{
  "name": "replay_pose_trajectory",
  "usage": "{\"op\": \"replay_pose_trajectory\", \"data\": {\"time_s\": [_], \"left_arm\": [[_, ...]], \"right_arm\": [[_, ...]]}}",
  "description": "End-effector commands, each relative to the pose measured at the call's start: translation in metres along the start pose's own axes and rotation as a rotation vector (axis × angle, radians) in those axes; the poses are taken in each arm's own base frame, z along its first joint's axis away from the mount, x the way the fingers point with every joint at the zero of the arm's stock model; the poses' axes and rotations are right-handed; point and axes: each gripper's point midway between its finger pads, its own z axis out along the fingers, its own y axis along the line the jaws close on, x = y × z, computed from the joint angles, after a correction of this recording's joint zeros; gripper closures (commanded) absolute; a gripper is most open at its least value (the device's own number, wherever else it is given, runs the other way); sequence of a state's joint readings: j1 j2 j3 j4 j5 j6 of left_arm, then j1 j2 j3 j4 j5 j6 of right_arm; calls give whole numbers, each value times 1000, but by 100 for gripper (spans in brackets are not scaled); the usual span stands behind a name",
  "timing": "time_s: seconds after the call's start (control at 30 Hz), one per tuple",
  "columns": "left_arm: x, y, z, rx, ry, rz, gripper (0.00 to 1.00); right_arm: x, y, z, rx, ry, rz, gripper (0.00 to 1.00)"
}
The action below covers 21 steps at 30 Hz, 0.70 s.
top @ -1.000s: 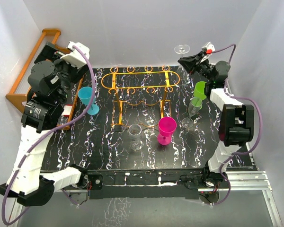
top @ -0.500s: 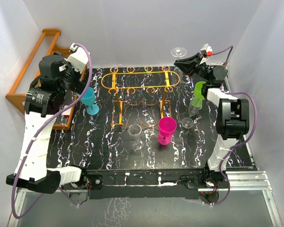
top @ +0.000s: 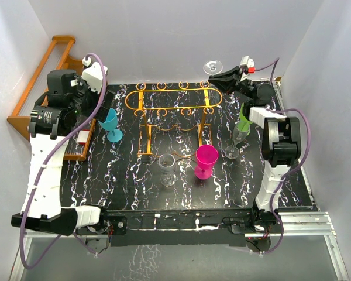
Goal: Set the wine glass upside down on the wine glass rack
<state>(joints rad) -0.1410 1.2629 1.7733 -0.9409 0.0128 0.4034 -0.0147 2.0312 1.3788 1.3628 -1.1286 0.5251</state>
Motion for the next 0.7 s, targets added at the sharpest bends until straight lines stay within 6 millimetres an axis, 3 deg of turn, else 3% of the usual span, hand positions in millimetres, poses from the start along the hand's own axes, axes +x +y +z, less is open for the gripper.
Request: {"op": "replay_pose_trajectory", "data": {"time_s": [0.0, 0.13, 0.67], "left_arm": [[-3, -5, -5, 40, -22, -49, 3], [-2, -3, -3, 37, -19, -57, 3], [0, -6, 7, 65, -6, -76, 3]], "right_arm": [[-32, 2, 6, 8, -134, -125, 92], [-45, 10, 3, -20, -253, -115, 92], [-45, 37, 18, -130, -198, -183, 92]]}}
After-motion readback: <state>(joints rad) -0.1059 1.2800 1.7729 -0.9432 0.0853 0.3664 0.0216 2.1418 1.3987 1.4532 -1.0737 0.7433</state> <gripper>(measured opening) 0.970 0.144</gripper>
